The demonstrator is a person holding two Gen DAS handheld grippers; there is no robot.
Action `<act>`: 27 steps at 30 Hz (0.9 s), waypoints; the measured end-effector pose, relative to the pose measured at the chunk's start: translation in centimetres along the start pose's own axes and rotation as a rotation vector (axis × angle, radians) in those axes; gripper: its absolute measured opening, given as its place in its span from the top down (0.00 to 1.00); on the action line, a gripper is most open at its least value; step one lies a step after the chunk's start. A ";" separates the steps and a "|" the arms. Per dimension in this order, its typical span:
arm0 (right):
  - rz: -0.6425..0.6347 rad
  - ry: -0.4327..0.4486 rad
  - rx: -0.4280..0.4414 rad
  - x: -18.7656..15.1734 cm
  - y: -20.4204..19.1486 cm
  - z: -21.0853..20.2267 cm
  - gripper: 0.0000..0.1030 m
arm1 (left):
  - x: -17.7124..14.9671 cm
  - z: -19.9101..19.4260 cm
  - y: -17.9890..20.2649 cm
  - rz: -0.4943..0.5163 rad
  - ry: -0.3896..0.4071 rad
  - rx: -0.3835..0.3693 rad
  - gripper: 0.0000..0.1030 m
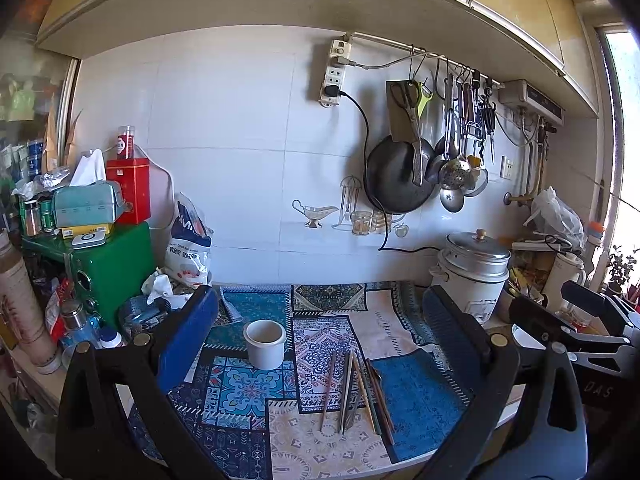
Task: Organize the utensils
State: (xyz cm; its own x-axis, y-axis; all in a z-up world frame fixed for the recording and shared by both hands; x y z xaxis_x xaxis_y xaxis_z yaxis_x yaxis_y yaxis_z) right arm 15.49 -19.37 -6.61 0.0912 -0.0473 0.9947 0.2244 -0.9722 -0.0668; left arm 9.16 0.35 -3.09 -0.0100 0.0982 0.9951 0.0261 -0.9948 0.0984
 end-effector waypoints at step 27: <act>0.002 -0.001 0.000 -0.1 0.1 0.0 0.00 | 0.2 0.0 -0.6 -0.008 0.001 0.010 0.00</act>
State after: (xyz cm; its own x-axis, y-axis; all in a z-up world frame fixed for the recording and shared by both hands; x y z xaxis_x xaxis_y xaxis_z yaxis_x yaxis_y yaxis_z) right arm 15.47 -19.49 -6.69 0.0925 -0.0491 0.9945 0.2240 -0.9721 -0.0689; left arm 9.10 0.97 -2.95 -0.0110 0.1057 0.9943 0.0359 -0.9937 0.1060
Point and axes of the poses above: each gripper's, at about its wrist camera, not at the fingertips, and z roughly the way its jaws point, y to its right, x to its top, the point moved 8 cm from there along z, roughly the way its jaws point, and after that the axes turned 15 degrees about y, right-handed, at the moved point
